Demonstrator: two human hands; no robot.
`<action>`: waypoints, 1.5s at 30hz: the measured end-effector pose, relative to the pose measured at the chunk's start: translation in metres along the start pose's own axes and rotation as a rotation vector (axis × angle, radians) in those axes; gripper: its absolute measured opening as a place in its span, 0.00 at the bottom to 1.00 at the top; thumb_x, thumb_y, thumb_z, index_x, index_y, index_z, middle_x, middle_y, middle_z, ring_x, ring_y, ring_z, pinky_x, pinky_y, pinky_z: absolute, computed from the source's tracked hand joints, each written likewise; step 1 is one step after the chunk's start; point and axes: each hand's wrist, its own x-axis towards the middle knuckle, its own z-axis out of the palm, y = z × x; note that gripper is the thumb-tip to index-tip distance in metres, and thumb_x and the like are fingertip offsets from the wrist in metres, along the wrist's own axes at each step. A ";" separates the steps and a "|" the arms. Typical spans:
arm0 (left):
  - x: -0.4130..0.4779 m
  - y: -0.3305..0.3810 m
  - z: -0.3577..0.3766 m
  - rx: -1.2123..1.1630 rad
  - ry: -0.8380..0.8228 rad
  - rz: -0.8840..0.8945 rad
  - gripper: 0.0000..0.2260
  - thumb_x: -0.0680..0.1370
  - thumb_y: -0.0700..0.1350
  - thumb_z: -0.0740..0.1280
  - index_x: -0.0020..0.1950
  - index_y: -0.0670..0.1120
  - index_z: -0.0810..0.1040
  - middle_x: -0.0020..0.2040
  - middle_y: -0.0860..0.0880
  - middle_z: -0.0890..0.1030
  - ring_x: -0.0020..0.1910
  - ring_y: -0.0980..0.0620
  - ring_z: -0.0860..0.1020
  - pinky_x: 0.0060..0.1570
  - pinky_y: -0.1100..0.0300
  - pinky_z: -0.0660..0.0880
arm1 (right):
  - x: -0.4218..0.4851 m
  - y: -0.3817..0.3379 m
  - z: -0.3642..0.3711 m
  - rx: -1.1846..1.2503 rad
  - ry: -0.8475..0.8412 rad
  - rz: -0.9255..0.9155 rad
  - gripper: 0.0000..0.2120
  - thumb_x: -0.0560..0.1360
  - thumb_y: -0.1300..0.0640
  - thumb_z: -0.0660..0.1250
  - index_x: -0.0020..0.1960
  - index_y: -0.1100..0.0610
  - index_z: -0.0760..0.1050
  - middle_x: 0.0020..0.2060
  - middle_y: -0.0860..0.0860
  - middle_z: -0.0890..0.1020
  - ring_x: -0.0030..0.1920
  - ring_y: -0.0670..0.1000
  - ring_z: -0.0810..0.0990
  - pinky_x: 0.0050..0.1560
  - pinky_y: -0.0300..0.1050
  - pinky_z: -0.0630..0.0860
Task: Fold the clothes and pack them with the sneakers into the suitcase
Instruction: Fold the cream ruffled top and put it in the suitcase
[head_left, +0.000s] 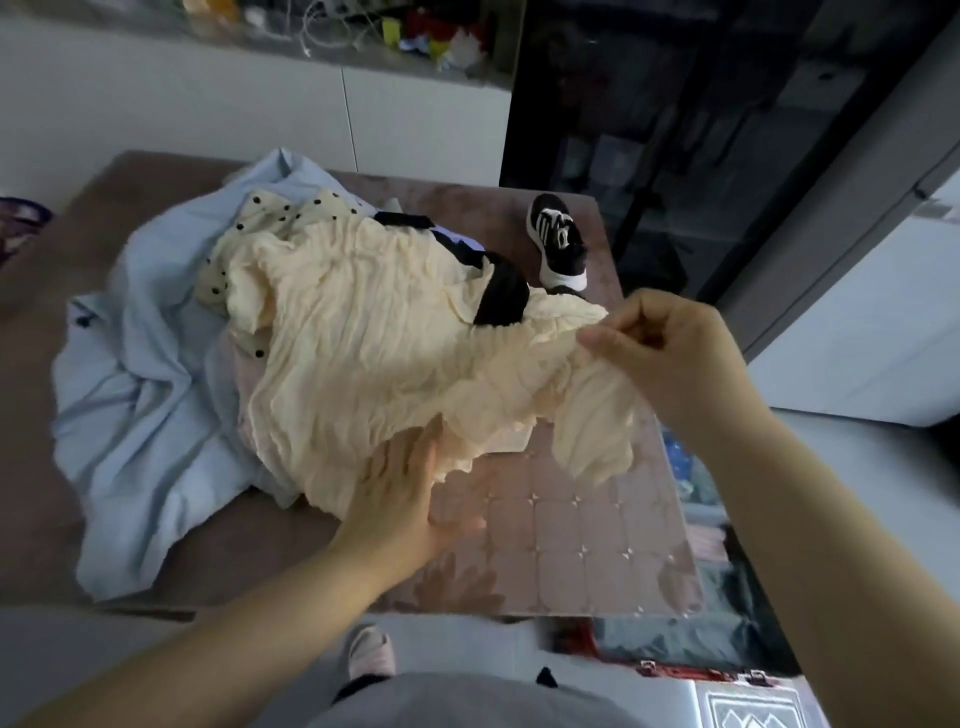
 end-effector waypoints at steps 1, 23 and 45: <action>0.006 0.007 0.000 -0.021 -0.003 -0.062 0.44 0.68 0.71 0.59 0.73 0.41 0.56 0.66 0.41 0.68 0.64 0.45 0.63 0.62 0.48 0.67 | -0.003 -0.002 -0.007 0.041 -0.006 -0.005 0.09 0.69 0.52 0.73 0.34 0.54 0.76 0.31 0.57 0.79 0.29 0.46 0.73 0.29 0.36 0.71; 0.010 -0.018 -0.012 0.075 -0.196 -0.084 0.16 0.78 0.52 0.62 0.65 0.50 0.73 0.64 0.50 0.72 0.64 0.47 0.66 0.64 0.54 0.60 | -0.036 0.188 -0.011 -0.377 -0.496 0.466 0.21 0.74 0.55 0.68 0.65 0.55 0.69 0.60 0.53 0.71 0.58 0.54 0.72 0.52 0.43 0.67; -0.065 -0.129 -0.023 0.043 -0.473 -0.061 0.13 0.69 0.33 0.64 0.40 0.52 0.78 0.40 0.49 0.75 0.41 0.46 0.75 0.39 0.60 0.65 | -0.074 0.231 -0.005 -0.872 -0.356 -0.208 0.27 0.51 0.80 0.68 0.40 0.53 0.83 0.32 0.50 0.78 0.33 0.56 0.74 0.28 0.47 0.72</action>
